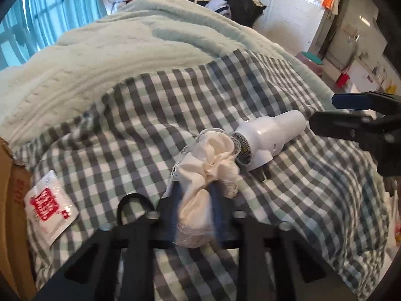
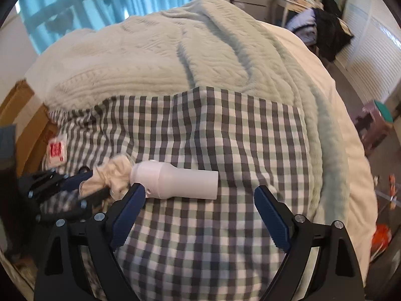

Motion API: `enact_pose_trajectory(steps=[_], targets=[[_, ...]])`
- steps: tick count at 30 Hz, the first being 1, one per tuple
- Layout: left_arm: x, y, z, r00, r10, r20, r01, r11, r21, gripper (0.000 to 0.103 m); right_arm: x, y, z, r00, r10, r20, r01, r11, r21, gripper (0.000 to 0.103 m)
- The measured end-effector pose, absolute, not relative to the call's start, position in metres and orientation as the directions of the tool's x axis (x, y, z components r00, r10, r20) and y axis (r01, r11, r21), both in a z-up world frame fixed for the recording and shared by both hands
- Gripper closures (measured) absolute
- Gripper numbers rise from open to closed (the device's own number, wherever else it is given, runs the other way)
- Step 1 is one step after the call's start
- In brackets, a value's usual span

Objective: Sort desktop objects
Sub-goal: 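Grasp the cream scrunchie with the left gripper while the right grasps the white cylindrical device, then carry the scrunchie and white device over the box and release them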

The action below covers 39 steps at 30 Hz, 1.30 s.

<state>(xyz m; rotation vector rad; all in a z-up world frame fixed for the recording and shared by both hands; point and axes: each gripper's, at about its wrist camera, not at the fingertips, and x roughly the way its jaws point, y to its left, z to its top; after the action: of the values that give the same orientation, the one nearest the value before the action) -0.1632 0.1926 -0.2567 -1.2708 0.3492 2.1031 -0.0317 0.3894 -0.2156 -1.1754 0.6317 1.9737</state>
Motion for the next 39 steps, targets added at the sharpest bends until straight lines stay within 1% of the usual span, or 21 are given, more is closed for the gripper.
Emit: enact_pose_trajectory(steps=[3,5,8,9,12,15,18,19,20,23,25,31,33,39], targets=[[-0.163,0.19,-0.249,-0.33,0.407,-0.852,-0.648,-0.754,-0.109,0.093,-0.035,0.389,-0.216,-0.309,0.326,-0.893,-0.756,-0.654,0.023,0.014],[-0.161,0.186,-0.24,-0.334,0.417,-0.845,-0.651,-0.751,-0.113,0.094,-0.042,0.388,-0.217,-0.295,0.336,-0.894,-0.726,-0.687,-0.018,0.014],[-0.163,0.174,-0.228,-0.327,0.43,-0.841,-0.623,-0.768,-0.15,0.094,-0.061,0.38,-0.223,-0.224,0.357,-0.907,-0.617,-0.772,-0.152,0.014],[-0.165,0.171,-0.225,-0.327,0.429,-0.842,-0.611,-0.776,-0.158,0.094,-0.069,0.376,-0.227,-0.194,0.363,-0.911,-0.555,-0.807,-0.203,0.014],[-0.173,0.158,-0.217,-0.335,0.413,-0.847,-0.57,-0.805,-0.167,0.094,-0.083,0.369,-0.238,-0.153,0.401,-0.903,-0.458,-0.839,-0.295,0.016],[-0.18,0.14,-0.212,-0.329,0.399,-0.856,-0.52,-0.833,-0.189,0.094,-0.096,0.368,-0.248,-0.167,0.386,-0.907,-0.419,-0.861,-0.289,0.016],[-0.185,0.125,-0.209,-0.337,0.373,-0.865,-0.482,-0.857,-0.182,0.094,-0.113,0.369,-0.268,-0.123,0.387,-0.914,-0.371,-0.872,-0.32,0.016],[-0.188,0.123,-0.208,-0.338,0.367,-0.867,-0.479,-0.86,-0.177,0.094,-0.117,0.369,-0.276,-0.107,0.367,-0.924,-0.358,-0.881,-0.309,0.026],[-0.187,0.118,-0.206,-0.34,0.362,-0.868,-0.475,-0.863,-0.173,0.094,-0.12,0.37,-0.28,-0.1,0.336,-0.937,-0.366,-0.887,-0.28,0.044],[-0.186,0.108,-0.2,-0.343,0.367,-0.865,-0.467,-0.866,-0.182,0.094,-0.12,0.373,-0.277,-0.101,0.296,-0.95,-0.439,-0.87,-0.224,0.055],[-0.185,0.1,-0.194,-0.35,0.373,-0.859,-0.456,-0.869,-0.191,0.094,-0.118,0.371,-0.27,-0.125,0.262,-0.957,-0.472,-0.864,-0.175,0.059],[-0.176,0.086,-0.176,-0.358,0.371,-0.857,-0.438,-0.877,-0.196,0.094,-0.101,0.355,-0.245,-0.207,0.196,-0.958,-0.568,-0.822,-0.045,0.059],[-0.168,0.084,-0.165,-0.376,0.371,-0.849,-0.449,-0.874,-0.183,0.094,-0.094,0.346,-0.235,-0.23,0.197,-0.953,-0.59,-0.807,-0.024,0.059],[-0.151,0.07,-0.141,-0.385,0.381,-0.841,-0.438,-0.877,-0.197,0.094,-0.085,0.316,-0.197,-0.303,0.214,-0.928,-0.615,-0.788,0.019,0.059]])
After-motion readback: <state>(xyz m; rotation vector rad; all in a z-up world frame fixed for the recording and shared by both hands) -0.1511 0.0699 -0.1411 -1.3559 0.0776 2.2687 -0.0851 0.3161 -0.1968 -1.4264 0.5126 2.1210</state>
